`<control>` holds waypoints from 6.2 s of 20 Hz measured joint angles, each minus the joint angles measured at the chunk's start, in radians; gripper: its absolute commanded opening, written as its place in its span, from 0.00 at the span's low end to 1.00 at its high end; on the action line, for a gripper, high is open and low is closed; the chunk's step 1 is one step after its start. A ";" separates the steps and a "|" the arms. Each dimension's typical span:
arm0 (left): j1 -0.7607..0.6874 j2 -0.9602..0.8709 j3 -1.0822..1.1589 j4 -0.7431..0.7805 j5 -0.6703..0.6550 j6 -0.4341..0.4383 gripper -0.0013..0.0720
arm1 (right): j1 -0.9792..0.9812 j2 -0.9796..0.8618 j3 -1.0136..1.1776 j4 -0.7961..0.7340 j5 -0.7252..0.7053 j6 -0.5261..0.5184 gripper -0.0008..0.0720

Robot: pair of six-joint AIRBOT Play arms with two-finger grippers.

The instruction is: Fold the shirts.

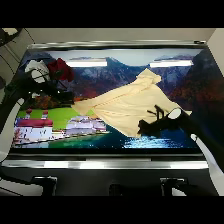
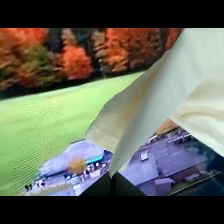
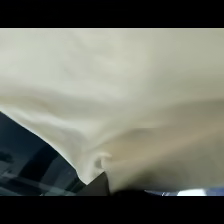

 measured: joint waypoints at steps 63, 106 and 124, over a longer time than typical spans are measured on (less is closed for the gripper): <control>0.288 0.225 -0.706 -0.161 -0.016 0.082 0.53 | -0.459 -0.497 1.107 -0.329 0.701 0.058 0.75; 0.277 0.465 0.173 -0.153 0.112 0.062 0.05 | -0.359 0.010 1.033 -0.386 0.056 -0.111 0.06; 0.279 0.839 0.410 -0.140 0.395 -0.099 0.05 | -0.360 0.505 1.204 -0.583 0.126 0.014 0.06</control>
